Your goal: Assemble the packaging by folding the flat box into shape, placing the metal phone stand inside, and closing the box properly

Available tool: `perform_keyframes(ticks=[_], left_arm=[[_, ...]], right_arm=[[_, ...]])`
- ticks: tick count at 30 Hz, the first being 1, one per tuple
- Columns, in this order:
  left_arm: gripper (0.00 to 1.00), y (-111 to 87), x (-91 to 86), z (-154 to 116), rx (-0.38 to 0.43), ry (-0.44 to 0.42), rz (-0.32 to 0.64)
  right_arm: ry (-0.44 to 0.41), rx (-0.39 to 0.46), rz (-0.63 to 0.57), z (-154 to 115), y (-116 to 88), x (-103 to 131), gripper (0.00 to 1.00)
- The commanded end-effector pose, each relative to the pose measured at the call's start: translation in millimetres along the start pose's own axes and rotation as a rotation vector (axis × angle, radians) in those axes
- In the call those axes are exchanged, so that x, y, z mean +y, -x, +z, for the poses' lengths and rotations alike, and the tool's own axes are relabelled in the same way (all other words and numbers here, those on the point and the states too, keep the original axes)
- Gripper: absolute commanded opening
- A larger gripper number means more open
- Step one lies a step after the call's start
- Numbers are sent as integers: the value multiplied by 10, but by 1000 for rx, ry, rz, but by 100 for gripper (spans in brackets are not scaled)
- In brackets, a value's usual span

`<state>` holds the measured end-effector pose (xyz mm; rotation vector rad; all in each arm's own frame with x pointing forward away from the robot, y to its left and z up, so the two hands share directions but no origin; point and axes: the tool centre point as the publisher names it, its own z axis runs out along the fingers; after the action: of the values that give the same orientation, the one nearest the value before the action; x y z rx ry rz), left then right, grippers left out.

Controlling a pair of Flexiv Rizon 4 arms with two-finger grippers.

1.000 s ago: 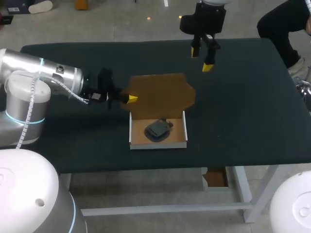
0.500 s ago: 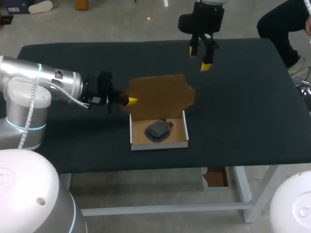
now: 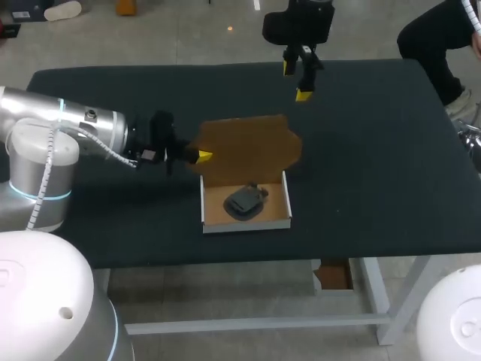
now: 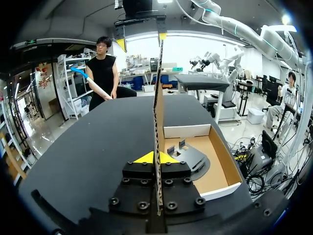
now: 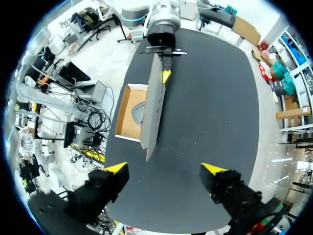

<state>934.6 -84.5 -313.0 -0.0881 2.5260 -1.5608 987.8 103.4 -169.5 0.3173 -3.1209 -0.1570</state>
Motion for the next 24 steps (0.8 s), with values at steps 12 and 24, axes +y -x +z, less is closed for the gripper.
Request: perform_keyframes(ticks=[12, 24], left_arm=[[0, -6, 11, 6, 0, -1, 1], [0, -6, 11, 6, 0, -1, 1]], right_arm=[[-95, -100, -26, 46, 269, 517, 90], [-101, -107, -42, 189, 427, 778, 45]])
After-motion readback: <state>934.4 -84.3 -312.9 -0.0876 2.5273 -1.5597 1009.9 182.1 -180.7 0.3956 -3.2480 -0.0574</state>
